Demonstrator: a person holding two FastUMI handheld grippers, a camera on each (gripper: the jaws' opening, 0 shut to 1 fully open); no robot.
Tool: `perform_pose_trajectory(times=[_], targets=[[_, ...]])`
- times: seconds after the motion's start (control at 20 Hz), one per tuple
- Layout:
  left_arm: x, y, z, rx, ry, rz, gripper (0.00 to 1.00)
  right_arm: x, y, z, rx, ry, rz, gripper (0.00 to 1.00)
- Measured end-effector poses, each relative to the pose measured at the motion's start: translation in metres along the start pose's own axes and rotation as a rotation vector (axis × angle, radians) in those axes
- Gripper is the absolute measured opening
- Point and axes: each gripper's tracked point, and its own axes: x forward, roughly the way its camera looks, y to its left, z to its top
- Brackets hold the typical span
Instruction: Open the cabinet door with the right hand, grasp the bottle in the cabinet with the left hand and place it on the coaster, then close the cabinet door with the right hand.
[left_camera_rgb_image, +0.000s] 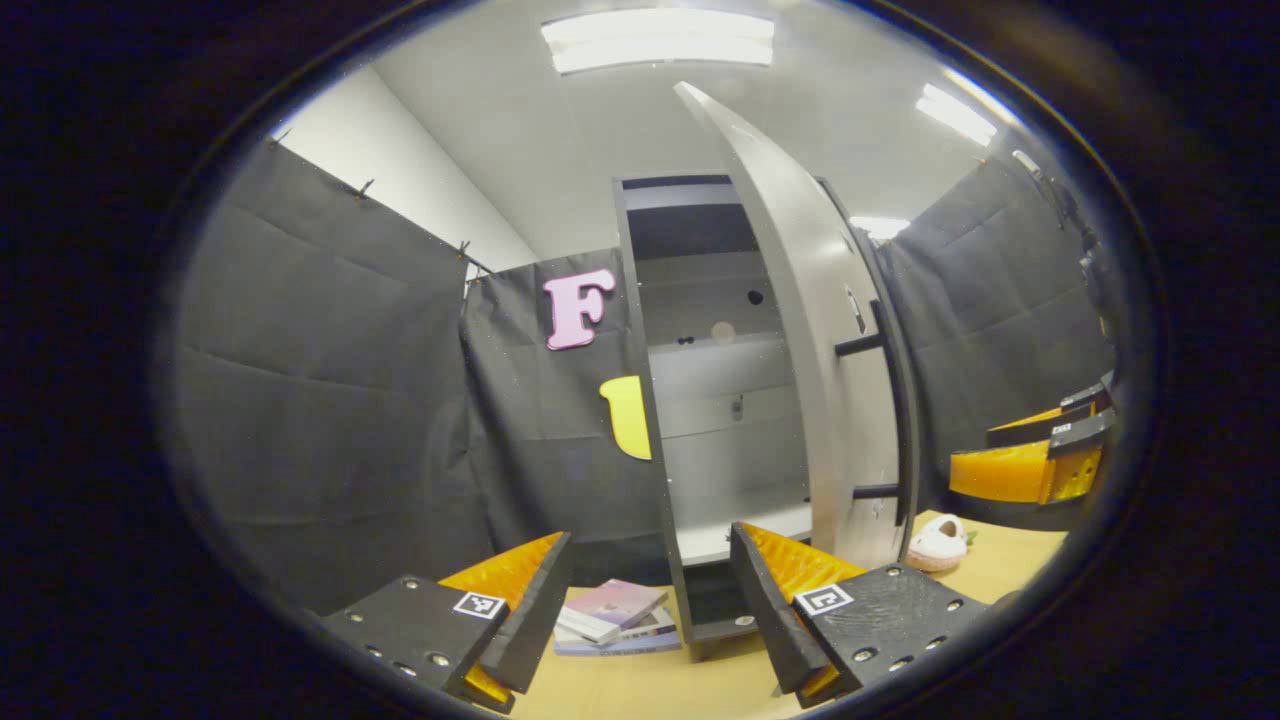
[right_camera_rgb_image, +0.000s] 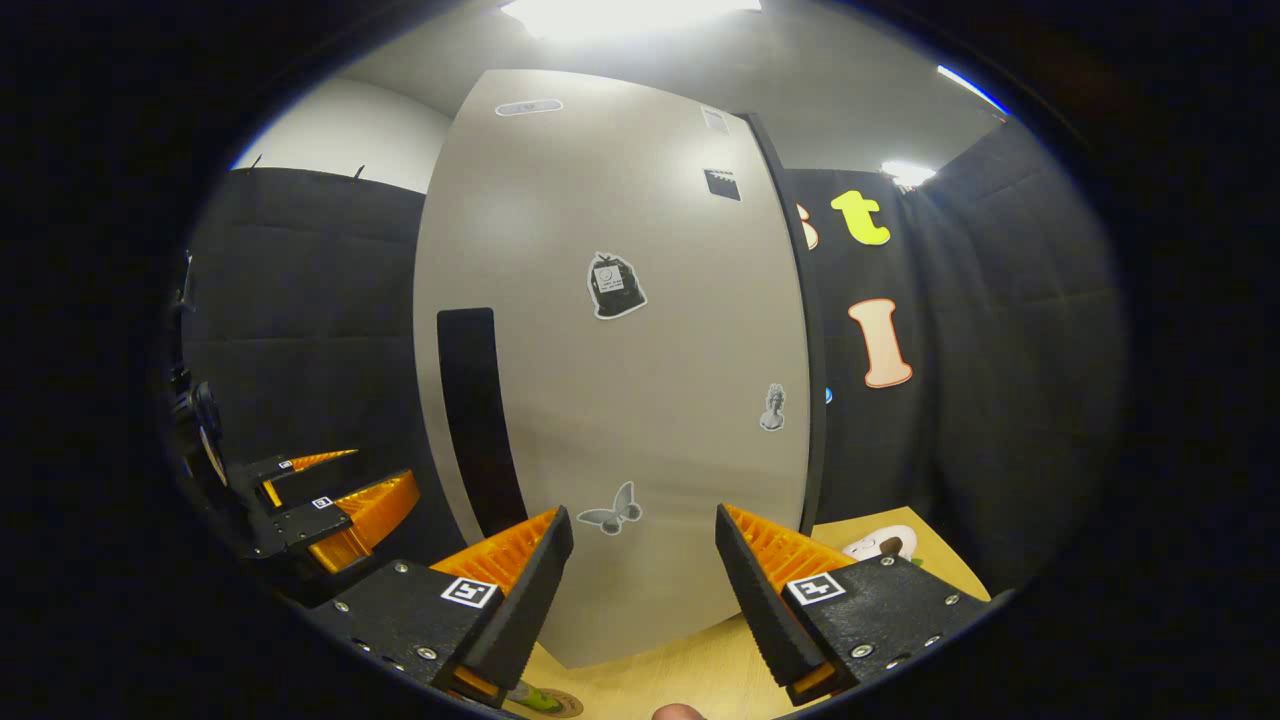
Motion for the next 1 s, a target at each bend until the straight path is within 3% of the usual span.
perform_pose_trajectory(times=[0.25, 0.3, 0.35, 0.5, 0.55, 0.6, 0.85, 1.0], targets=[[-0.001, -0.026, 0.000, -0.110, 0.060, -0.057, 0.88, 0.000, -0.005, -0.001, -0.038, -0.011, -0.017, 0.92], [-0.004, -0.031, -0.008, -0.099, 0.098, -0.050, 0.96, 0.000, -0.005, 0.002, -0.044, -0.019, -0.023, 0.90], [-0.004, -0.032, -0.011, -0.083, 0.113, -0.043, 0.88, -0.002, -0.005, 0.005, -0.047, -0.027, -0.026, 0.92], [-0.002, -0.046, 0.004, -0.056, 0.084, -0.036, 0.88, -0.004, -0.009, 0.008, -0.057, -0.055, -0.054, 0.92], [-0.006, -0.055, 0.007, -0.082, 0.073, -0.050, 0.81, -0.005, -0.012, 0.010, -0.055, -0.065, -0.065, 0.92], [-0.013, -0.064, 0.004, -0.105, 0.069, -0.055, 0.88, -0.005, -0.014, 0.010, -0.045, -0.069, -0.068, 0.92], [-0.022, -0.081, 0.012, -0.093, 0.040, -0.095, 0.89, -0.009, -0.025, 0.002, -0.024, -0.040, -0.123, 0.92], [-0.019, -0.091, 0.003, -0.123, 0.071, -0.111, 0.89, -0.019, -0.031, -0.006, 0.050, -0.033, -0.176, 0.92]])
